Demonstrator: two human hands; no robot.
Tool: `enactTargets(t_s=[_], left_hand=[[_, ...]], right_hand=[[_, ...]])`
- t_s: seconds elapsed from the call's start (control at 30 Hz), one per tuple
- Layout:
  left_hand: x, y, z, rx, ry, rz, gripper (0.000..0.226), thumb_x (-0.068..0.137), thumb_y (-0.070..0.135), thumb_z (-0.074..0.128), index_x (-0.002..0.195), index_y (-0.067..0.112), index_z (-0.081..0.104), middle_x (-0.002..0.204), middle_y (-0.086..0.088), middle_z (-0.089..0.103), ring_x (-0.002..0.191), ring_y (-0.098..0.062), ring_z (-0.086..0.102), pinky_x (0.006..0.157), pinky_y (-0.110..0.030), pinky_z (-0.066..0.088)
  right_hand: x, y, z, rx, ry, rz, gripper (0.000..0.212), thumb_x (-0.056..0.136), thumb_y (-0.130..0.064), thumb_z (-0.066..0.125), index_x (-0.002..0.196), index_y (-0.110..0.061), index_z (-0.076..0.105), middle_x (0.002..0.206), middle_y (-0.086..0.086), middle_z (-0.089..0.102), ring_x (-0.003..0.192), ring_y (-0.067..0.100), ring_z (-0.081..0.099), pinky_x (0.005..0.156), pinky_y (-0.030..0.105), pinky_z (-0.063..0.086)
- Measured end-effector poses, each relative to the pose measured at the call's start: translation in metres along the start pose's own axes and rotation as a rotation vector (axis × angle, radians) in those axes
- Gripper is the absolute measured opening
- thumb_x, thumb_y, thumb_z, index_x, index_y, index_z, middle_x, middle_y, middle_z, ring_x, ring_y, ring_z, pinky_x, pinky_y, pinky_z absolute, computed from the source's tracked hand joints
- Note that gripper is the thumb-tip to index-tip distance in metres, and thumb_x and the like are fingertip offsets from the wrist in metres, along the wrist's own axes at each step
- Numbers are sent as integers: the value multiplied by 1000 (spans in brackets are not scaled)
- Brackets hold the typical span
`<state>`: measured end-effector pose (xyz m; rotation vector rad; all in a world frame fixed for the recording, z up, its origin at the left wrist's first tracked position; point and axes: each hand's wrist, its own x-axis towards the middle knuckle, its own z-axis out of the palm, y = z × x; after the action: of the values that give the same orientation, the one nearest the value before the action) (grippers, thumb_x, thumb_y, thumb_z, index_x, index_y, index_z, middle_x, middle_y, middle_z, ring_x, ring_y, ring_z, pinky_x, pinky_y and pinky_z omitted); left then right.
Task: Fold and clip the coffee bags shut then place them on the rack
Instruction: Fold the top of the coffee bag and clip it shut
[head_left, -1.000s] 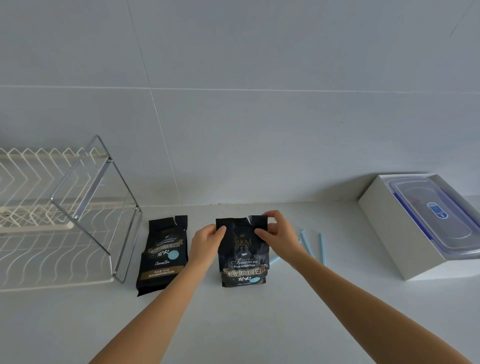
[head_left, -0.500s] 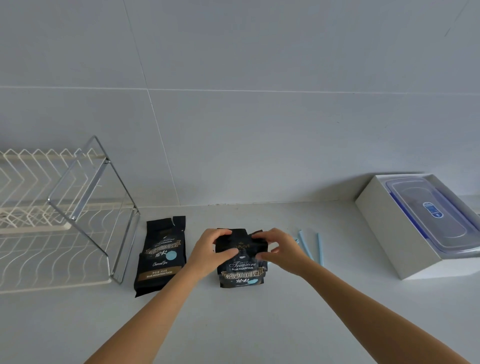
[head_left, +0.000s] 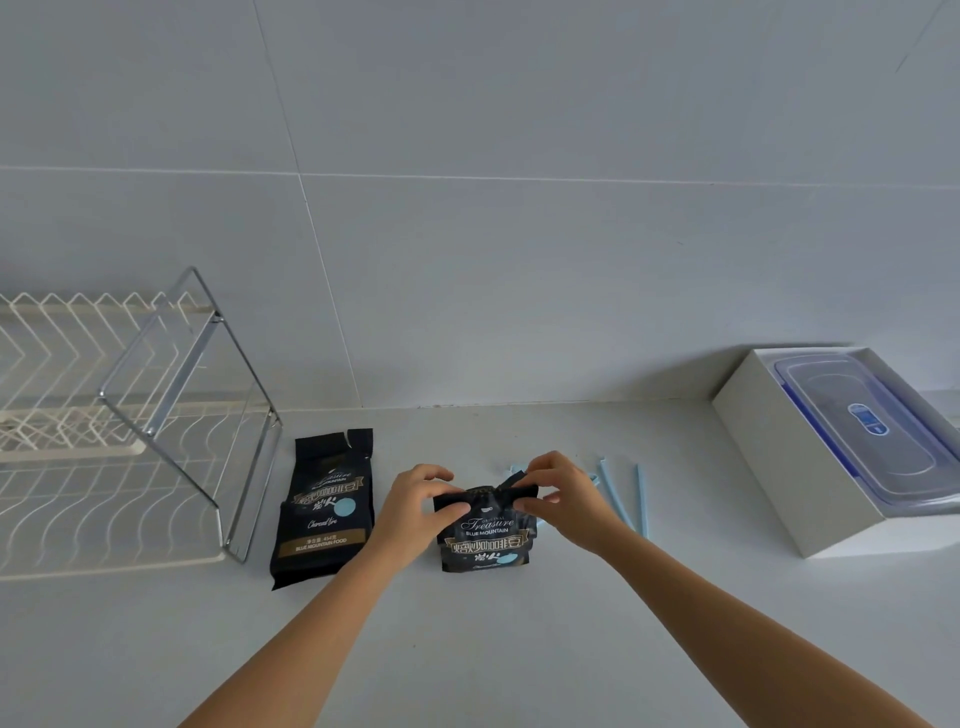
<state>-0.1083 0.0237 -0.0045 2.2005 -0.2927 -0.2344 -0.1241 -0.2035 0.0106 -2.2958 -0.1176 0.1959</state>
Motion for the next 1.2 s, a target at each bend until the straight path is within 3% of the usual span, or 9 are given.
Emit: enactTargets(t_s=[0.17,0.3,0.47,0.63,0.7,0.87,0.93,1.03,1.2], left_hand=[[3,3,2,12,17,-1,17,83,24,67,90,10,72,96,2,65,100,-16,52,87,-28,41],[2,5,5,-61,42,-59,17,83,22,67,88,7,73,86,-5,72,83,-19,64,77,-33,52],[6,3,6,-239,11,-181,11,79,24,71,88,20,70,88,2,72,85,-16,66,77,-28,52],[7,6,20,-386,59,-346,36,70,18,80,99,10,61,102,-9,65,96,-25,62,83,-35,52],[9,8,24,-382,95,-362,34,70,19,79,96,9,59,99,-11,65,93,-26,63,80,-36,52],[10,9,27,-265,154,-272,25,73,21,77,86,9,59,88,-7,62,84,-23,61,70,-29,48],[10,10,26,-201,181,-227,23,73,21,77,83,6,63,83,-5,60,79,-21,59,67,-25,45],[12,10,23,-151,167,-194,24,75,21,75,86,2,66,84,-7,58,82,-24,59,72,-31,48],[14,9,18,-51,76,-120,24,73,30,76,89,15,69,90,0,61,89,-18,59,78,-34,50]], right_hand=[[3,0,4,-11,9,8,14,83,-17,68,94,-11,73,106,-2,62,96,16,58,85,31,52],[5,-1,7,3,47,98,10,84,-18,66,88,-12,72,81,-2,67,79,20,64,64,24,51],[9,1,8,67,57,132,10,84,-17,65,87,-11,72,82,4,71,79,23,66,70,39,54],[8,2,9,141,53,164,11,79,-20,71,90,-18,71,84,-8,68,82,11,64,62,17,48],[8,2,9,166,18,190,21,73,-20,77,91,-22,68,89,-7,68,83,11,64,61,16,48],[12,-2,16,115,98,212,24,67,-17,81,76,-24,60,90,2,66,83,20,63,73,34,54],[15,-4,18,66,124,190,24,67,-17,80,67,-25,58,83,0,64,80,19,60,71,33,50],[20,-3,16,36,86,168,15,68,-18,80,73,-16,66,81,0,63,78,16,57,69,33,48],[20,0,11,-38,27,109,11,72,-21,76,79,-18,68,81,-4,60,79,14,53,61,22,39]])
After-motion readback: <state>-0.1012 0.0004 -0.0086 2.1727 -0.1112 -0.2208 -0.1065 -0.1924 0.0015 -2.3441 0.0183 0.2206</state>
